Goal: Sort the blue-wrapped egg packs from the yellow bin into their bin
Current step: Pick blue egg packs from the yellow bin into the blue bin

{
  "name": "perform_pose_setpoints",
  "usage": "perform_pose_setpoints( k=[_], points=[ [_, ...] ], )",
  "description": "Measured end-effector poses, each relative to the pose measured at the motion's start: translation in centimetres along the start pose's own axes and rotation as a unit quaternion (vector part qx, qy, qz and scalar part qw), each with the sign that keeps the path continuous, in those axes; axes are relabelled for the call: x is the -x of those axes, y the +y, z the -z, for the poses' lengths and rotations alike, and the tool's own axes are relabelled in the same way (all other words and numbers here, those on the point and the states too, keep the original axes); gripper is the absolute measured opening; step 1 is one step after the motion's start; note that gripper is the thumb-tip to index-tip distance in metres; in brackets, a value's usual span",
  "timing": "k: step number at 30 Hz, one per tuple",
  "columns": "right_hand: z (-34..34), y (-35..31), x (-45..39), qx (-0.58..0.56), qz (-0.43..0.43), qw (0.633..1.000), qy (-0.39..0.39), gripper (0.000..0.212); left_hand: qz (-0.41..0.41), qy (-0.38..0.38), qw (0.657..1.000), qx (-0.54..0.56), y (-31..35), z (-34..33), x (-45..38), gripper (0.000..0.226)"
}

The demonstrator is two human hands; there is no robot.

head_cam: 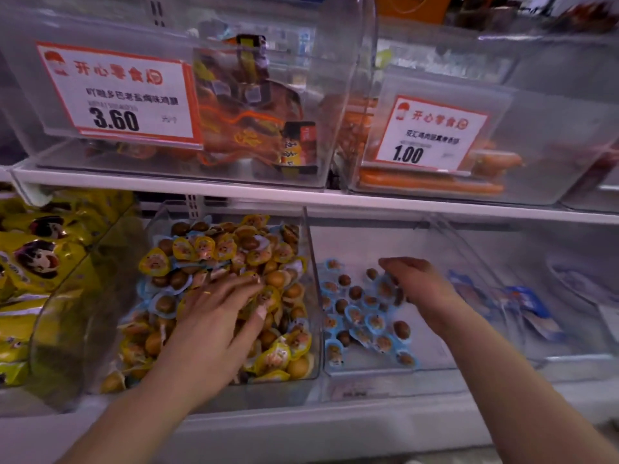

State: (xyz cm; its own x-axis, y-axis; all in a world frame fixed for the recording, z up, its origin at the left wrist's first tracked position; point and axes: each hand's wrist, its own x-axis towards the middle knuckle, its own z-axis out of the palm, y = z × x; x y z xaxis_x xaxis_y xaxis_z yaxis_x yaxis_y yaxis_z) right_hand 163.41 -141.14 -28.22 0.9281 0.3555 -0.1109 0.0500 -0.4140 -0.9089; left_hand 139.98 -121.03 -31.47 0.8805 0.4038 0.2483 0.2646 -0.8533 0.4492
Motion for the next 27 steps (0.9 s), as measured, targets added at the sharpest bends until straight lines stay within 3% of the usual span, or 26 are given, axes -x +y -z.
perform_pose_setpoints(
  k=[4, 6, 9, 13, 17, 19, 21, 23, 27],
  points=[
    [1.8, 1.8, -1.2, 0.063, 0.044, 0.993, 0.091, 0.026, -0.006, -0.058, 0.997, -0.04, 0.0, -0.7, -0.4, 0.068],
    [1.3, 1.3, -0.9, 0.03, 0.074, 0.991, 0.108, 0.017, -0.026, -0.07, 0.997, -0.021, 0.0, -1.1, -0.5, 0.06],
    [-0.9, -0.8, 0.9, -0.024, 0.16, 0.98, 0.119, 0.028, -0.057, -0.087, 0.994, 0.022, 0.1, -1.2, -0.7, 0.054],
    [-6.3, -4.7, 5.3, -0.025, 0.309, 0.949, 0.065, 0.024, -0.074, -0.049, 0.994, 0.067, 0.3, 0.0, 0.2, 0.041],
    [-11.5, -6.4, 8.2, 0.133, 0.429, 0.892, -0.056, 0.028, -0.097, 0.075, 0.992, -0.005, -0.2, 1.9, 1.0, 0.025],
    [-14.1, -6.2, 8.6, 0.212, 0.418, 0.87, -0.151, 0.037, -0.064, 0.122, 0.988, -0.07, -1.9, 3.2, 1.4, 0.024],
    [-16.3, -5.6, 8.2, 0.267, 0.404, 0.854, -0.191, 0.046, 0.0, 0.126, 0.981, -0.145, -3.7, 4.4, 2.0, 0.028],
    [-18.0, -5.5, 7.6, 0.296, 0.393, 0.849, -0.195, 0.052, 0.056, 0.095, 0.97, -0.217, -4.6, 5.0, 2.6, 0.034],
    [-21.0, -5.7, 6.3, 0.357, 0.393, 0.828, -0.178, 0.065, 0.066, 0.075, 0.959, -0.266, -5.3, 5.0, 3.3, 0.036]
  ],
)
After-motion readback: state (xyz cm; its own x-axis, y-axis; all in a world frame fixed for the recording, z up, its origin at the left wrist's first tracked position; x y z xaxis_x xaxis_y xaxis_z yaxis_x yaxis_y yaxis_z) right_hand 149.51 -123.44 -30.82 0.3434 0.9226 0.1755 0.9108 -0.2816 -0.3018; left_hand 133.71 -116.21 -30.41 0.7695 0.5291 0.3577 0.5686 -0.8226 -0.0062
